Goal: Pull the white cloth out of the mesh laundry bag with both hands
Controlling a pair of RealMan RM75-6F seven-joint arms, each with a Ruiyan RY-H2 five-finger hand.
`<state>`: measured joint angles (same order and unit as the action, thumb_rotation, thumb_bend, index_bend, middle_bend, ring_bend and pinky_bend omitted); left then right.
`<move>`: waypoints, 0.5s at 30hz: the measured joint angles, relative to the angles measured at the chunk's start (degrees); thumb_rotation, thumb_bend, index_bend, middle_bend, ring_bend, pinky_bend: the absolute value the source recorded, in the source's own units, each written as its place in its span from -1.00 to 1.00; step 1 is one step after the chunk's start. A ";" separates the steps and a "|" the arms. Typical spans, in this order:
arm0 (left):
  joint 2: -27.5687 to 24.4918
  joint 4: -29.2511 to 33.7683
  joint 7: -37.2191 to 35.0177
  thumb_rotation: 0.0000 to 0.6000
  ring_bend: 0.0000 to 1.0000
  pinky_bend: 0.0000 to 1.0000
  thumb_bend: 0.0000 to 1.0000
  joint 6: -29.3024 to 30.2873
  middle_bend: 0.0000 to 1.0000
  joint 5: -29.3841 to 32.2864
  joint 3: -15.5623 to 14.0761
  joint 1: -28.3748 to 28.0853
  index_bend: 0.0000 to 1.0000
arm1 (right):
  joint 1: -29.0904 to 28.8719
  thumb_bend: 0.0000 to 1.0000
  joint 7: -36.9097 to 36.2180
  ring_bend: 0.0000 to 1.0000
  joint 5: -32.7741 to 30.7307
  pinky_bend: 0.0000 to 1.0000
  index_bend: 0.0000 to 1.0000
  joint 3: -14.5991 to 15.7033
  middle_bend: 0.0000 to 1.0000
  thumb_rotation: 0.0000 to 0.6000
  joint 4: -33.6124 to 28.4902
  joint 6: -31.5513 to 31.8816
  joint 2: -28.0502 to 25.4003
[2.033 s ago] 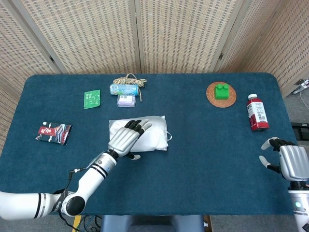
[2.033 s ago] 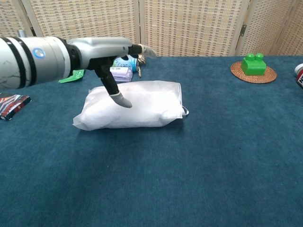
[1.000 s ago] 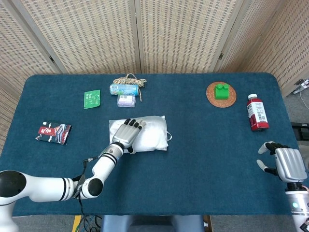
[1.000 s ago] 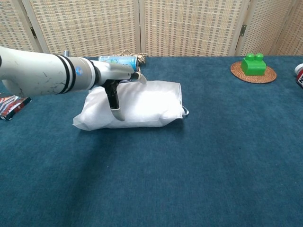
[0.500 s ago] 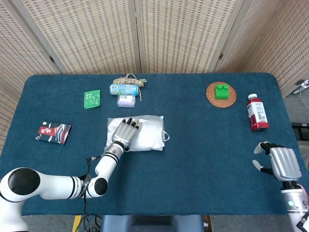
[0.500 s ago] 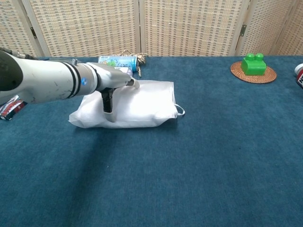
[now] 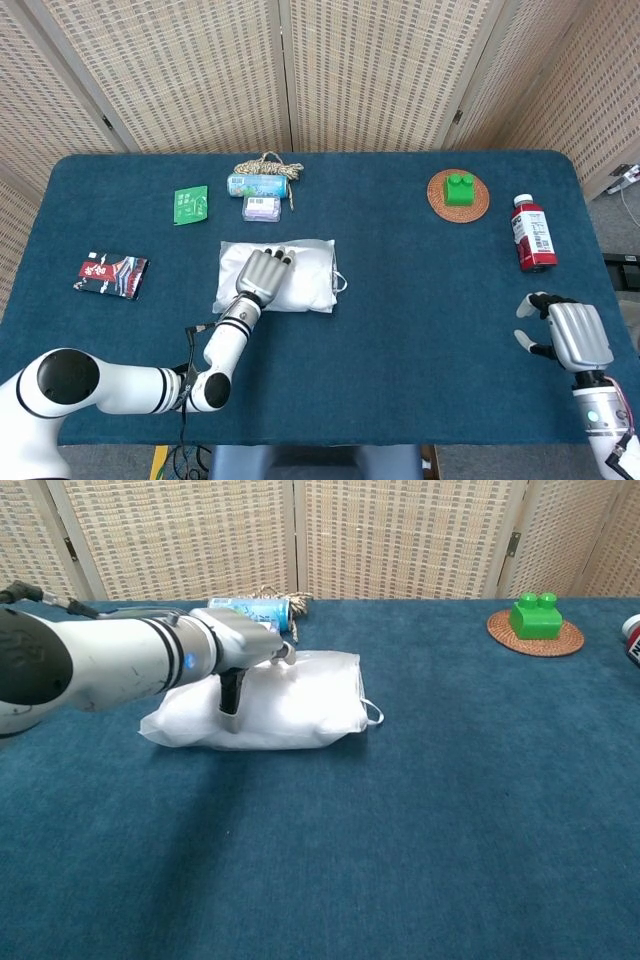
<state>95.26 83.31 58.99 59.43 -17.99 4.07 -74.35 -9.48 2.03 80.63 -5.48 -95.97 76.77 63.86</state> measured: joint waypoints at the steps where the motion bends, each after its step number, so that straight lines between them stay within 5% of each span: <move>1: 0.15 -0.12 -0.35 1.00 -0.05 0.22 -1.00 0.23 -0.19 -0.78 0.04 0.23 -0.34 | -0.04 -0.67 0.02 0.00 0.00 0.12 0.05 0.00 0.02 1.00 0.00 -0.04 0.04; 15: 0.73 1.14 -3.83 1.00 0.16 0.39 -1.00 4.33 0.08 -9.76 0.94 4.19 -0.09 | -0.81 -0.66 0.07 0.00 -0.28 0.12 0.05 -0.63 0.02 1.00 0.06 0.07 1.19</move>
<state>95.99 84.46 55.16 63.76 -27.75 5.01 -70.16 -10.29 2.10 80.35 -6.11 -95.92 76.84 65.05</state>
